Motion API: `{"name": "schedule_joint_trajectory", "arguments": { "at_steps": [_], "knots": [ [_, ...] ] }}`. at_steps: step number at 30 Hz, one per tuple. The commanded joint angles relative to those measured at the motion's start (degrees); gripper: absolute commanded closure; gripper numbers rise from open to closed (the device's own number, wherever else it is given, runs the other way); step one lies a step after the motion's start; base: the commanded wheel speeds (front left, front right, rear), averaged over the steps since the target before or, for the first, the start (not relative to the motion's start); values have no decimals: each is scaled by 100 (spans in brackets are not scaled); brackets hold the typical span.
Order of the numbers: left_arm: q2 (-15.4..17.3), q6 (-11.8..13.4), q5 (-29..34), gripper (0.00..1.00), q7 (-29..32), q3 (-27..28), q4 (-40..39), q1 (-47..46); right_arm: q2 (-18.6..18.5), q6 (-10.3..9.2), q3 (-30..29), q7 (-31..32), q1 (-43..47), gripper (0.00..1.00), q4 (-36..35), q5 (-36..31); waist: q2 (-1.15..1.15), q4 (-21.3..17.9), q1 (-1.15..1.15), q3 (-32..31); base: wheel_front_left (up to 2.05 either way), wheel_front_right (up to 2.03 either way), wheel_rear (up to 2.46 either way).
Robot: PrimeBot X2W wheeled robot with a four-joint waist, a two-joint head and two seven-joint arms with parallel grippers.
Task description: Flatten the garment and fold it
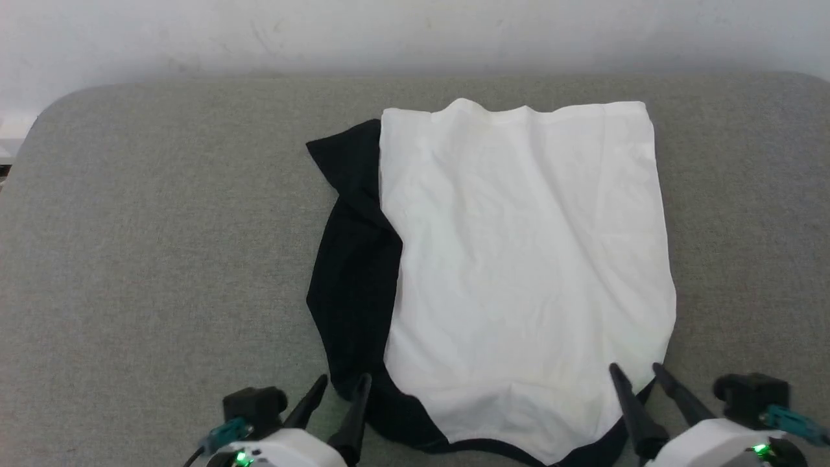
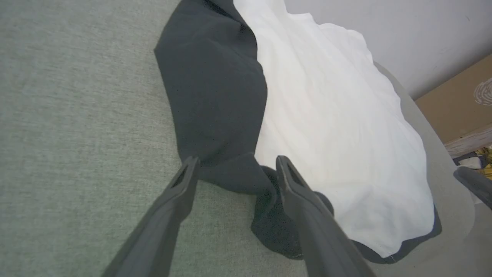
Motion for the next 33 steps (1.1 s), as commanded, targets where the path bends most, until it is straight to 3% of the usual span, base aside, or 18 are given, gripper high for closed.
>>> {"name": "schedule_joint_trajectory", "arguments": {
  "at_steps": [1, 4, 6, 9, 15, 19, 26, 31, 33],
  "knots": [
    [63, 116, -38, 0, -54, 82, -211, 152, 10, -4, -76, 15, 101, 0, -209, 60, 0, -6, 0, -5, 0, 0, 0],
    [197, 493, 196, 0, -409, 296, -795, 359, 10, -4, -256, -177, 212, 0, -780, 10, 0, -7, 0, -3, 0, 0, 0],
    [104, 796, 386, 0, -755, 582, -1162, 433, 10, -4, -375, -520, 225, 0, -1094, -74, 0, -3, 0, 7, 0, 0, 0],
    [-170, 904, 743, 0, -924, 961, -1652, 524, 10, -4, -460, -1113, 229, 0, -1339, -238, 0, -2, 0, 6, 0, 0, 0],
    [-784, 542, 2307, 0, -936, 1758, -2266, 784, 10, -4, -430, -2086, 254, 0, -1295, -617, 0, -66, 0, -47, 0, 0, 0],
    [-1078, 390, 2858, 0, -936, 1957, -2190, 1017, 10, -4, -458, -2296, 289, 0, -1094, -527, 0, -132, 0, -82, 0, 0, 0],
    [-1266, 84, 3183, 0, -937, 2264, -2166, 969, 10, -4, -418, -2395, 201, 0, -948, -507, 0, -241, 0, 5, 0, 0, 0],
    [-1090, -370, 3169, 0, -922, 2305, -1810, 418, 10, -4, -445, -2410, 117, 0, -969, -485, 0, -255, 0, 251, 0, 0, 0],
    [-977, -578, 3039, 0, -615, 2285, -1609, -3, 10, -4, -434, -2413, 80, 0, -996, -473, 0, -249, 0, 392, 0, 0, 0]
  ]
}}
